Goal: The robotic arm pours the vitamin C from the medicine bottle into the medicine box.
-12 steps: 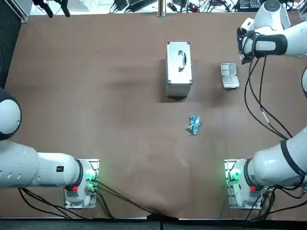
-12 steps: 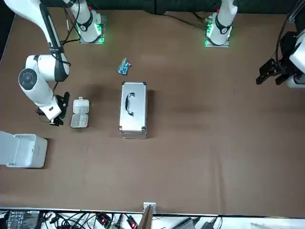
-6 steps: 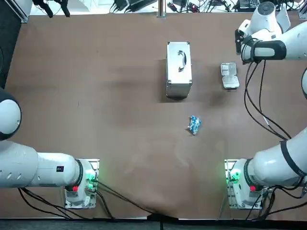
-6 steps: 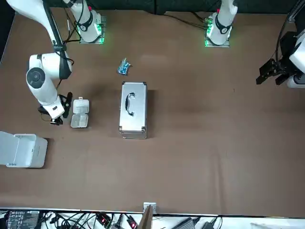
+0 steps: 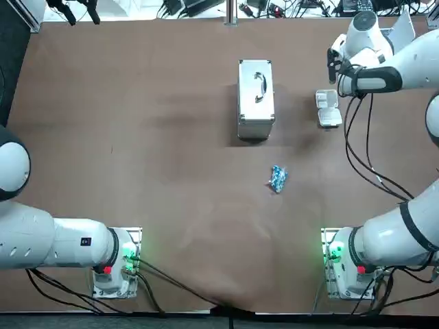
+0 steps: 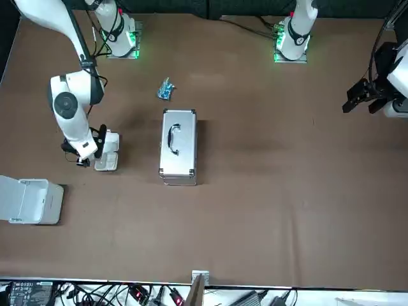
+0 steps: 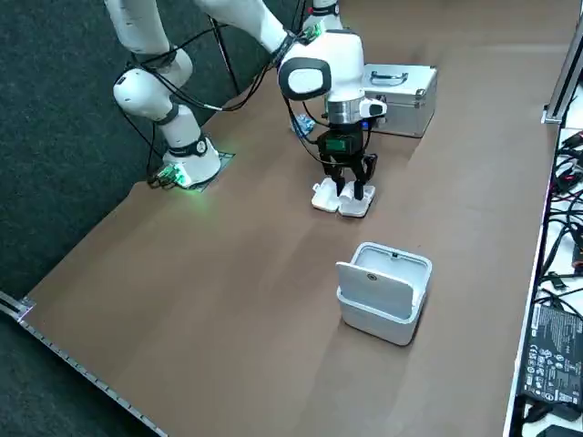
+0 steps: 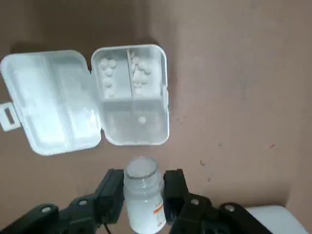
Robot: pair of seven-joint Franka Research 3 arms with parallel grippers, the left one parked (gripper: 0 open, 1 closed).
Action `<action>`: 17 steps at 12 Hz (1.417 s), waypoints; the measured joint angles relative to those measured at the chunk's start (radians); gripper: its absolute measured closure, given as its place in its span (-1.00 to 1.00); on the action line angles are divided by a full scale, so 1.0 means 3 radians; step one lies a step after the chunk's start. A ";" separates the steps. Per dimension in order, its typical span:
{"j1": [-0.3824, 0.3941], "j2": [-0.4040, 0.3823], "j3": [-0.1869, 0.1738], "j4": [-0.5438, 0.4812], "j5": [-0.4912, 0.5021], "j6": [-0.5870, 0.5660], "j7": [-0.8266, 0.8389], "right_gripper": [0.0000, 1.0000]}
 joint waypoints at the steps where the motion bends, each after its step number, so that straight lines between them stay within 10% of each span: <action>1: 0.0033 0.0019 0.0001 0.0000 -0.0086 0.0000 0.0110 0.10; 17: 0.0288 0.0204 0.0050 0.0017 -0.1323 -0.0204 0.1203 0.10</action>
